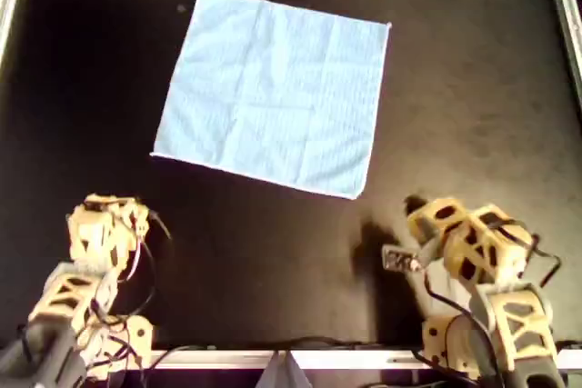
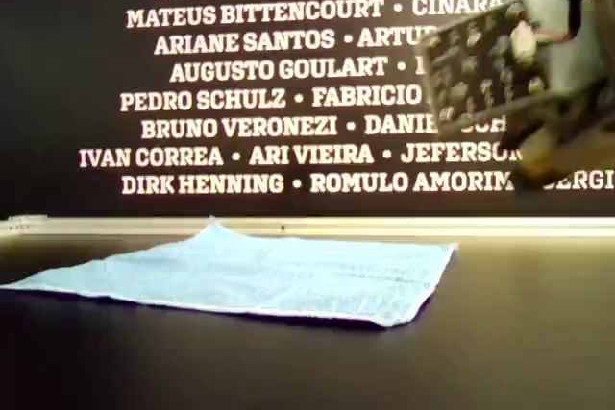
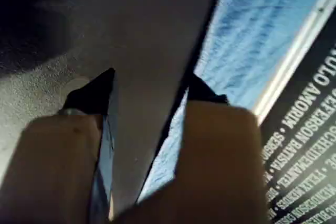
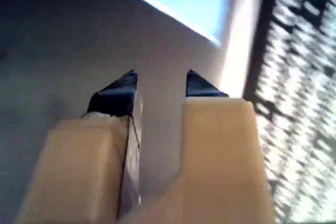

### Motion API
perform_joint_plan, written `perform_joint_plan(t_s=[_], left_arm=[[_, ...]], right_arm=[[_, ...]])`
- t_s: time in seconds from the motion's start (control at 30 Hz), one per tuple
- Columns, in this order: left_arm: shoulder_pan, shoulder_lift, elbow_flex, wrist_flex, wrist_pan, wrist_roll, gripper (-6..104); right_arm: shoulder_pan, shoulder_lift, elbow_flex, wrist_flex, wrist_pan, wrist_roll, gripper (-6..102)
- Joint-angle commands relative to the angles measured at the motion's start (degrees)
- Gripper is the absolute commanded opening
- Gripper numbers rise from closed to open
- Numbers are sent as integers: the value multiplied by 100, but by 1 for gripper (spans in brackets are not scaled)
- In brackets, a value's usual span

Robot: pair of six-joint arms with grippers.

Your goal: Fold a cloth

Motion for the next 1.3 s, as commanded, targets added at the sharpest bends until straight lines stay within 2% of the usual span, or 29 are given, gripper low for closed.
perform_joint_plan(t_s=[0.0,0.07,0.17,0.33,0.57,0.6,0.73,0.8,0.87,0.93,1.0,1.27], left_arm=[[-211,-431,-677,-26,-35,35,59],[-325,-756,-817,-70,-44,35,65],[-413,-1213,-993,-141,-114,35,70],[-369,-1459,-1327,-141,-132,26,72],[-343,-1705,-1503,-149,-132,35,72],[-352,-1802,-1521,-149,-132,35,72],[-369,-2136,-1828,-149,-141,62,72],[-334,-2338,-2048,-149,-149,255,72],[-343,-2602,-2250,-149,-149,562,72],[-352,-2909,-2426,-158,-149,853,72],[-343,-3199,-2610,-158,-149,1028,72],[-334,-4025,-3428,-158,-141,1063,72]], right_arm=[[62,-967,-369,-360,-105,-79,37],[62,-1644,-729,-562,-105,9,37],[53,-2962,-1204,-817,-114,26,38],[53,-4509,-2065,-1046,-97,18,37],[123,-4808,-3023,-1063,-105,18,38],[211,-4799,-3094,-1072,-105,-35,39],[782,-4966,-3287,-1072,-97,-70,49],[1125,-5098,-3296,-1072,-70,-70,55],[1380,-5335,-3305,-1072,-9,-70,61],[1485,-5651,-3322,-1072,-9,-70,65],[1485,-5994,-3366,-1204,0,-70,67],[1450,-7400,-4289,-1688,0,9,68]])
